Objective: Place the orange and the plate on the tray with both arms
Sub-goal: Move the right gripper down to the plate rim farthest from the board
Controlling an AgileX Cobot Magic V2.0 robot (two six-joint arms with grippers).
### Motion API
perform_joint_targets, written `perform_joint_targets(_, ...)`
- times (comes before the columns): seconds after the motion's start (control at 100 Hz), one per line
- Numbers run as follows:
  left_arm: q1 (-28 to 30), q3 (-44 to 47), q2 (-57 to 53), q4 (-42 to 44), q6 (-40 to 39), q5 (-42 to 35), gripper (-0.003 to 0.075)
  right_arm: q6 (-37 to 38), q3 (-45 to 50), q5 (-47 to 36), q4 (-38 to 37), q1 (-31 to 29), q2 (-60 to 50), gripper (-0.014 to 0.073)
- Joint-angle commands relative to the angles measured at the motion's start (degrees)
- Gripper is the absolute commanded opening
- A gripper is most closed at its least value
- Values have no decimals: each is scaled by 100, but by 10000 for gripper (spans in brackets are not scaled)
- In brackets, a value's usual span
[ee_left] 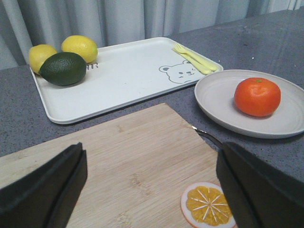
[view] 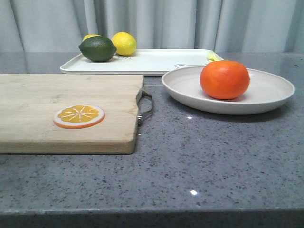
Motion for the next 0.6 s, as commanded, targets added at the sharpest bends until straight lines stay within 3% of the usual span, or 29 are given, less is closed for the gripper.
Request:
perform_joint_targets(0.0,29,-143,-20,-119,-57,-259,534,-190,-194,-477,-63,-42,431,581)
perform_joint_targets(0.14,29,-143,-20,-119,-57,-259,534,-249,-200,-654,-54,-42,1329,581)
perform_joint_targets(0.59,29,-143,-20,-119,-57,-259,534,-249,-211,-2306,324,-42,3458,581)
